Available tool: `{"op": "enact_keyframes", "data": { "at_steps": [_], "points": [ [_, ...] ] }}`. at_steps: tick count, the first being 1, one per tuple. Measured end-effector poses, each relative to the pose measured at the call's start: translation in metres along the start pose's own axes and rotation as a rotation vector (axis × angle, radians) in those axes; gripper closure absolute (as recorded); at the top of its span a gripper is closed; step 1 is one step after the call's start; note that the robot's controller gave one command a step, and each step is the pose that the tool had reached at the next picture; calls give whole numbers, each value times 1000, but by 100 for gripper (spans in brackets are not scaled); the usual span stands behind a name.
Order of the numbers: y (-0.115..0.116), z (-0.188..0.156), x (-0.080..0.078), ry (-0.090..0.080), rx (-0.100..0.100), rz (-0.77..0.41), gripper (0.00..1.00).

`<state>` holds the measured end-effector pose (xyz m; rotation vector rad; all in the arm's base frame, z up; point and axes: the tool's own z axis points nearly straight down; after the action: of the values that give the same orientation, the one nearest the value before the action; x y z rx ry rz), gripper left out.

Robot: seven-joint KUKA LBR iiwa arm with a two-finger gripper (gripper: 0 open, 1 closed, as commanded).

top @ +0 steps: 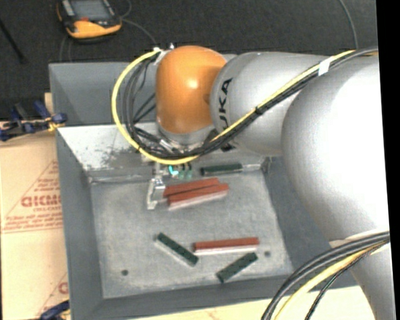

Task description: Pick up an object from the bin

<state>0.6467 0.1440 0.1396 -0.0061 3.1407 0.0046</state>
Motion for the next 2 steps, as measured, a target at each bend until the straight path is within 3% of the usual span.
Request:
{"op": "enact_keyframes", "data": {
  "at_steps": [1,2],
  "points": [
    [0,-1,-1,-3,-1,2,0],
    [-71,58,18,-6,1,11,0]
  ]
}}
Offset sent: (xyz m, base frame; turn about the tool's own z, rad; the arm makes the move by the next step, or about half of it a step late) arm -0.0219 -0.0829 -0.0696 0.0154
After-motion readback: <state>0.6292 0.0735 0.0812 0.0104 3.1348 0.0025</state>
